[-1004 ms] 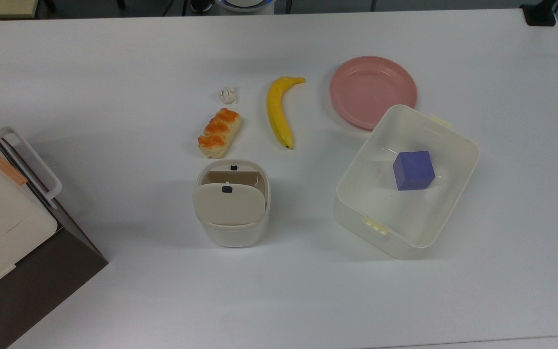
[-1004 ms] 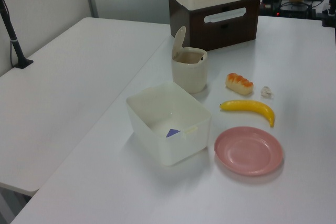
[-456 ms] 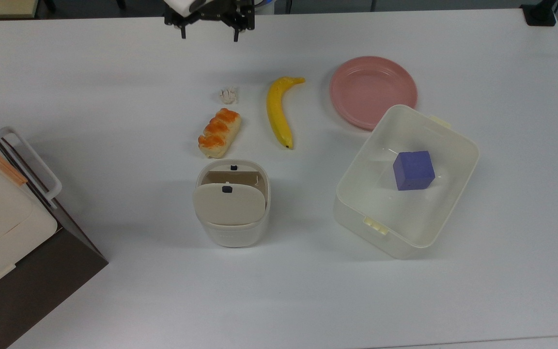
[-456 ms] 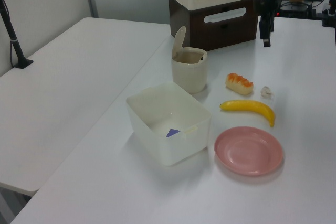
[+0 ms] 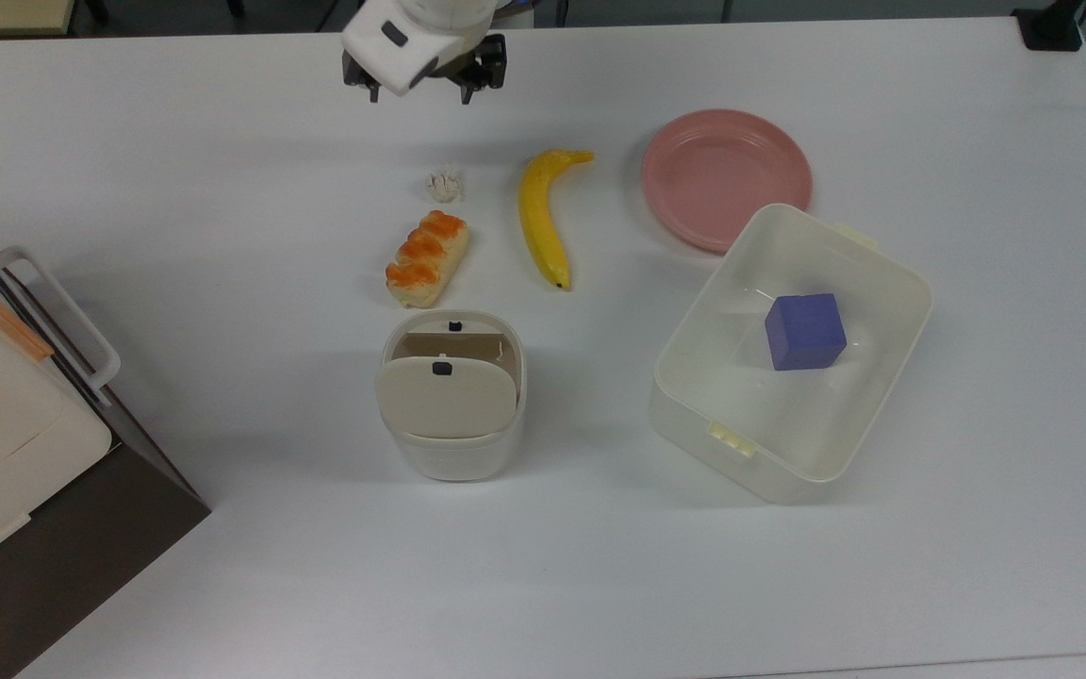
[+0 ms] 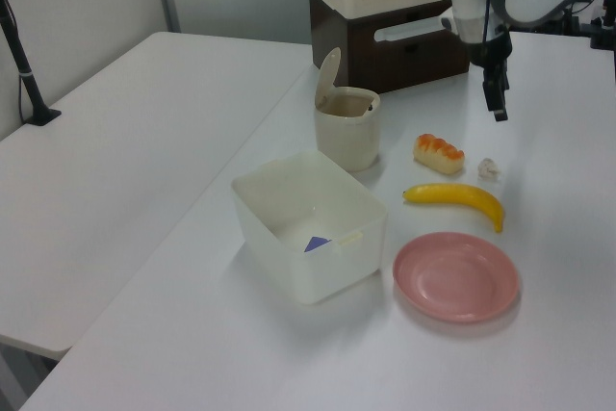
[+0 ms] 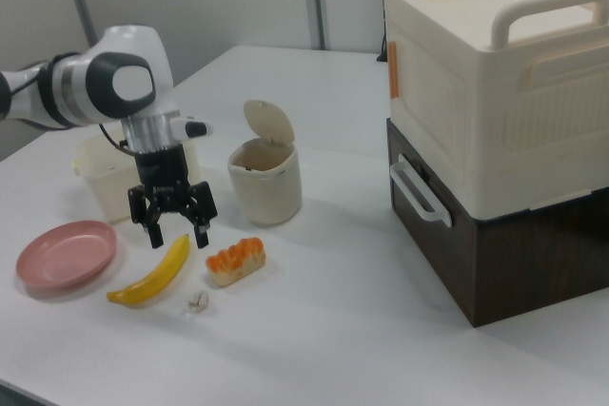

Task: Grab it up and put it in the trash
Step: 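Move the open gripper down over the small clear wrapper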

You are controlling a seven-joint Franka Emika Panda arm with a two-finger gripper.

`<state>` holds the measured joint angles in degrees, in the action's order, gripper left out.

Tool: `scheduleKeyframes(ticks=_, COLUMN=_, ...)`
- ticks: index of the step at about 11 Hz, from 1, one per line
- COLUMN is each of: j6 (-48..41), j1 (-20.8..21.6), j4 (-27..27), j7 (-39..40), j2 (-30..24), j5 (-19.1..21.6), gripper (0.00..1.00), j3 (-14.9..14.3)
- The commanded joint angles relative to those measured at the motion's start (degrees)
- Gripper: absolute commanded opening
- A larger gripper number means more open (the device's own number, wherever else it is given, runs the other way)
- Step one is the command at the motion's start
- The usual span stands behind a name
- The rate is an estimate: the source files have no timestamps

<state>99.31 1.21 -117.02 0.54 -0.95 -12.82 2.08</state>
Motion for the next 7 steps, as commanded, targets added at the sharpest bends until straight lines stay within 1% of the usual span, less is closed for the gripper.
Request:
scheduleKeyframes(ticks=1, j6=2.38, j1=0.89, j4=-1.99, j7=-2.03, j2=2.79, j5=-1.51, gripper=1.0, j3=1.08)
scheduleKeyframes(ticks=2, j6=3.42, j1=0.89, j4=-1.9, j7=-2.38, j2=4.37, j5=-1.59, gripper=1.0, j3=1.61)
scheduleKeyframes(ticks=3, j6=4.48, j1=1.16, j4=-1.9, j7=-3.43, j2=6.38, j5=-1.86, gripper=1.0, j3=2.75)
scheduleKeyframes(ticks=5, j6=6.5, j1=2.73, j4=-1.81, j7=-8.33, j2=9.9, j5=-5.18, gripper=1.0, j3=2.93)
scheduleKeyframes(ticks=7, j6=7.03, j1=2.65, j4=-1.81, j7=-9.15, j2=11.67, j5=-6.6, gripper=1.0, j3=2.93)
